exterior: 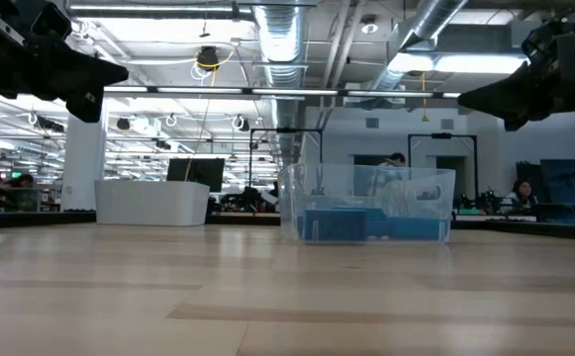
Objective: Sort & place blocks by color
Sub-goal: Return to Home Position
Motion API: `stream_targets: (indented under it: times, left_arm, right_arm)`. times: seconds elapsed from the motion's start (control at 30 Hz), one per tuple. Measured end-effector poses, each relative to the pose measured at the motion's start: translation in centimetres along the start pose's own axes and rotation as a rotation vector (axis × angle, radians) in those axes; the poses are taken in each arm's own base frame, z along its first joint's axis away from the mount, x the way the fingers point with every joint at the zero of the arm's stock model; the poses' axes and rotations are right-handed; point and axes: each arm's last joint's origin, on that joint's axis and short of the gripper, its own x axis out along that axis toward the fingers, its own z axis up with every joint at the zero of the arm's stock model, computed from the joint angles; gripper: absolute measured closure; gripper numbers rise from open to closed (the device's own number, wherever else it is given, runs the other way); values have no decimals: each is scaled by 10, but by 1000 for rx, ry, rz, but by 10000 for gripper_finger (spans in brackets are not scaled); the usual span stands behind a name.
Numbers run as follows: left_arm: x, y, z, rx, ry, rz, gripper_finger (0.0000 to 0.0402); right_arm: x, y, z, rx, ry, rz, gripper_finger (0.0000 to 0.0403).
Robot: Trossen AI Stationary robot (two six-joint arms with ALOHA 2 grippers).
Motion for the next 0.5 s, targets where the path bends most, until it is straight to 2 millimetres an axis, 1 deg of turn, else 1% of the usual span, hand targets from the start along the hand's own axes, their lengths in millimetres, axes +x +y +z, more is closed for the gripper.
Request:
stream_targets:
  times: [0.5]
  left_arm:
    - [0, 0, 0, 0, 1, 0, 401]
  right_arm:
    - [0, 0, 0, 0, 1, 0, 374]
